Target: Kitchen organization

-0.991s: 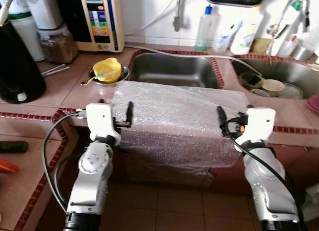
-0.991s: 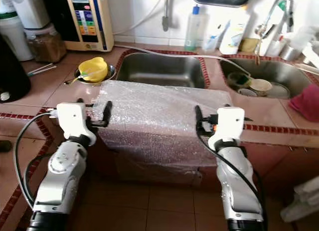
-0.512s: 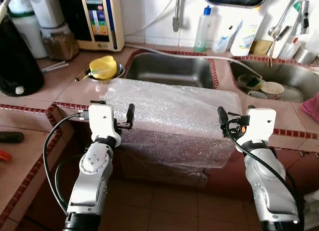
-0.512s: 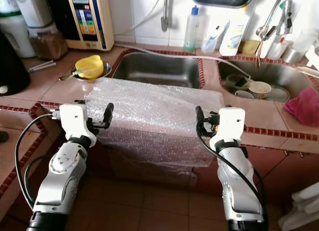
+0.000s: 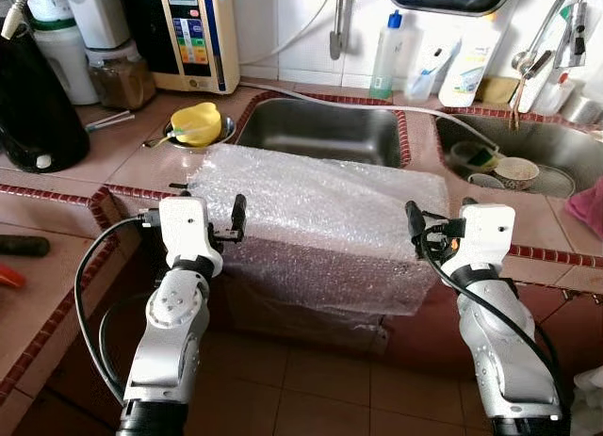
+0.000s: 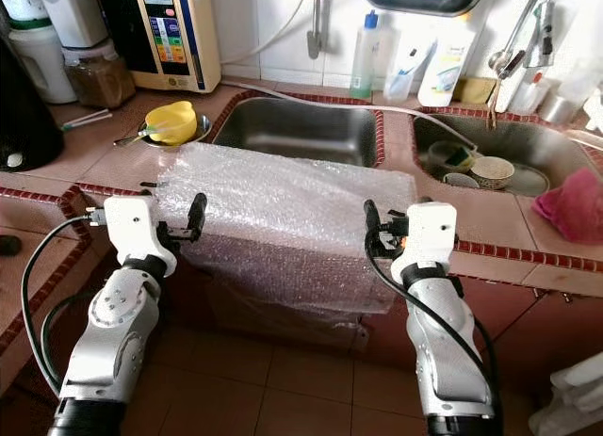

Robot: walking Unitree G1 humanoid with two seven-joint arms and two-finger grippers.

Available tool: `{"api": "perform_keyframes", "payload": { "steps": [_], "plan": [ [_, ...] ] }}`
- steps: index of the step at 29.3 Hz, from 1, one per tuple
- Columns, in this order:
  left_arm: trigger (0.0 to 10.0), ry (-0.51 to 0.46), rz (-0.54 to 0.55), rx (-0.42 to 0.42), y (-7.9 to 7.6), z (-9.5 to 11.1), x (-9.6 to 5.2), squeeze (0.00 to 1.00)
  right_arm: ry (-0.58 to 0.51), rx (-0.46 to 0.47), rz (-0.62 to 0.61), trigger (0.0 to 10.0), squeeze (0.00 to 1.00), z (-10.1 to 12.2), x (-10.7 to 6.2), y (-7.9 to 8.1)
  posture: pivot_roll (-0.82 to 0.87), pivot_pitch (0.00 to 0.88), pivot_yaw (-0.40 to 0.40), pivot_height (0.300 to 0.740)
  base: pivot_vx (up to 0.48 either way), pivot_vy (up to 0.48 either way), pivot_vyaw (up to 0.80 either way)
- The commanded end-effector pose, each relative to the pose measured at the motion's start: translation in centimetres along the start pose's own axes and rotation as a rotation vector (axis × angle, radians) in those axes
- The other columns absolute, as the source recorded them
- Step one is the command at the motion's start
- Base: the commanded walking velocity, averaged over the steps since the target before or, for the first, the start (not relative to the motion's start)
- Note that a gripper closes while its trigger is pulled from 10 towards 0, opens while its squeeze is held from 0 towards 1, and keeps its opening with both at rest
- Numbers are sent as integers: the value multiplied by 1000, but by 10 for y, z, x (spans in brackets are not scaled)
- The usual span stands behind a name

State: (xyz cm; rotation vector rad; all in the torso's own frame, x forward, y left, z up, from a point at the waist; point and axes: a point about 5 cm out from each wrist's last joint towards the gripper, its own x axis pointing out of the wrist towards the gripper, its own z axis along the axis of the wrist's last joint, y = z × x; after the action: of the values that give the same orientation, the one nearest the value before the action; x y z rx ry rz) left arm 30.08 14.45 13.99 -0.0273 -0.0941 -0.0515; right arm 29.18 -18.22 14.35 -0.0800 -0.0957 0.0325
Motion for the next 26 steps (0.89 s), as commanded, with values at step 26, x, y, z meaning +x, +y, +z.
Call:
{"api": "perform_keyframes", "payload": {
  "steps": [26],
  "plan": [
    [10000,-6,-20,60,5,7,5,0,-61,17,-16,10000,0,5,2,7,31,0,14,740,0,0,0]
  ]
}}
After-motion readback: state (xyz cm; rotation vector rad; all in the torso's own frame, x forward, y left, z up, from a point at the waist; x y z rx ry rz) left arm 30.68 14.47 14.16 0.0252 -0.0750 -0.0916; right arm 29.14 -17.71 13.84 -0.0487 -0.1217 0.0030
